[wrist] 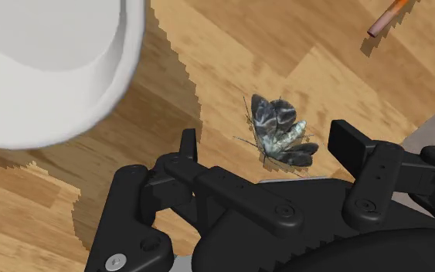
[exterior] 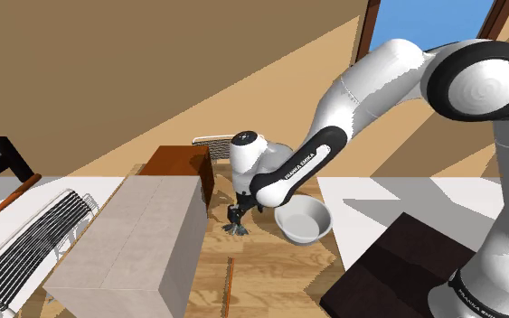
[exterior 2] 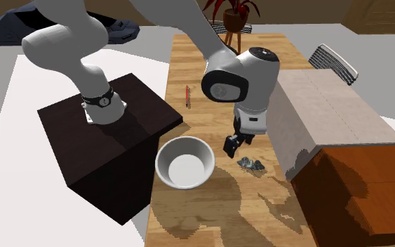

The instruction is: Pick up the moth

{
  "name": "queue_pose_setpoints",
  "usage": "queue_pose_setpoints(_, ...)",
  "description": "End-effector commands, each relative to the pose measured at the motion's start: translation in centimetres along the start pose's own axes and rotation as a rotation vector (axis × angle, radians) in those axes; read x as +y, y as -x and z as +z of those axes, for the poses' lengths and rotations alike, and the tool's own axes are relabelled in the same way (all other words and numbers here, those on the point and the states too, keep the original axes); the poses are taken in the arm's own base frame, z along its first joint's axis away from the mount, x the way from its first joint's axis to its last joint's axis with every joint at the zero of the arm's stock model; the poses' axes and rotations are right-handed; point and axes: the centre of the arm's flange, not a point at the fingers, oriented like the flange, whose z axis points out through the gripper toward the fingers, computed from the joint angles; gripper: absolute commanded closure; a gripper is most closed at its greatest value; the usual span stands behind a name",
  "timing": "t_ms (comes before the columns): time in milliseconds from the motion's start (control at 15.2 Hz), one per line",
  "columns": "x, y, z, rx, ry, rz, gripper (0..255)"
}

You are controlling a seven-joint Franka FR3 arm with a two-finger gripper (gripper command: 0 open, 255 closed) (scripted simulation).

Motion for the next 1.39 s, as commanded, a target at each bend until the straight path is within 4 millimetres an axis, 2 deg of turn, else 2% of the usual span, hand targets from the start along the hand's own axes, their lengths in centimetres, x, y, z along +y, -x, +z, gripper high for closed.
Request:
queue_pose_setpoints(0, -1.5, -1.2, 1.8, 0.012, 0.007, -0.005, 0)
queue_pose_setpoints(198, -3.4, -2.6, 3.8, 0.026, 0.014, -0.011, 0)
queue_pose_setpoints(660, -3.6, -2.4, 7.8, 0.026, 0.014, -0.011, 0)
queue_pose_setpoints(792, -3.6, -2.4, 7.8, 0.026, 0.014, -0.011, 0)
queue_pose_setpoints(858, -3.5, -2.3, 7.9, 0.026, 0.014, -0.011, 255)
queue_pose_setpoints(1320, -3.5, -2.3, 7.8, 0.026, 0.014, -0.011, 255)
